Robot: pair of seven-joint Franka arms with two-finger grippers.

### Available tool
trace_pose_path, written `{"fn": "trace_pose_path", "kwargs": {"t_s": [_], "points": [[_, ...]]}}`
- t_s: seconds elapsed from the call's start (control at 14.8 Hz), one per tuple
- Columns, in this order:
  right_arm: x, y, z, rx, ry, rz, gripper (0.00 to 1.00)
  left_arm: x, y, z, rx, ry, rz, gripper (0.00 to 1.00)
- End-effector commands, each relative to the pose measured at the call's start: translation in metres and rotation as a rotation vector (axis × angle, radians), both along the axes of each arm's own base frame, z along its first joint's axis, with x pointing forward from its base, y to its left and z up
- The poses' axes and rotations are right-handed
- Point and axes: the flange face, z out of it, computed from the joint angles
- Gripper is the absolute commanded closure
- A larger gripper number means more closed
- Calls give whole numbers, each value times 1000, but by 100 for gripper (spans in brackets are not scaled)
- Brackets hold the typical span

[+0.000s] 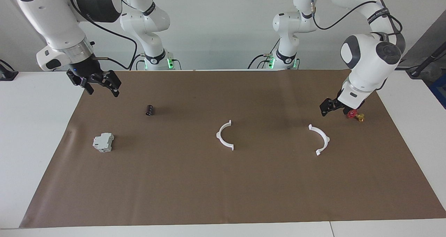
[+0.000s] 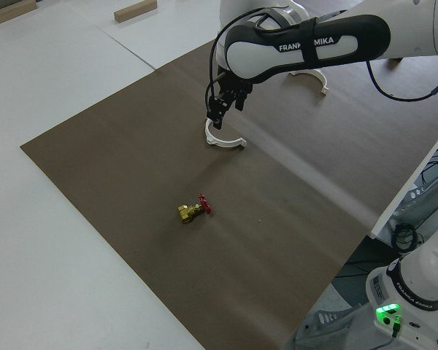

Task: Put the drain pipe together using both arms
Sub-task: 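Release the clamp half and withdraw the right gripper while the left gripper reaches, then grasp the other white clamp half with the left gripper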

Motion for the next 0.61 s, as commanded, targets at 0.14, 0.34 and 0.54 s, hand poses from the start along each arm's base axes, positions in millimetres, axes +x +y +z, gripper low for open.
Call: {"fn": "trace_pose_path", "kwargs": {"t_s": [0.14, 0.34, 0.54], "points": [[-16, -6, 9, -35, 34, 95, 0, 9, 8, -30, -7, -62, 59, 1], [-21, -5, 9, -31, 60, 97, 0, 14, 9, -42, -6, -76, 61, 1], [-22, -5, 8, -30, 63, 108, 0, 22, 7, -63, -6, -103, 59, 2]]}}
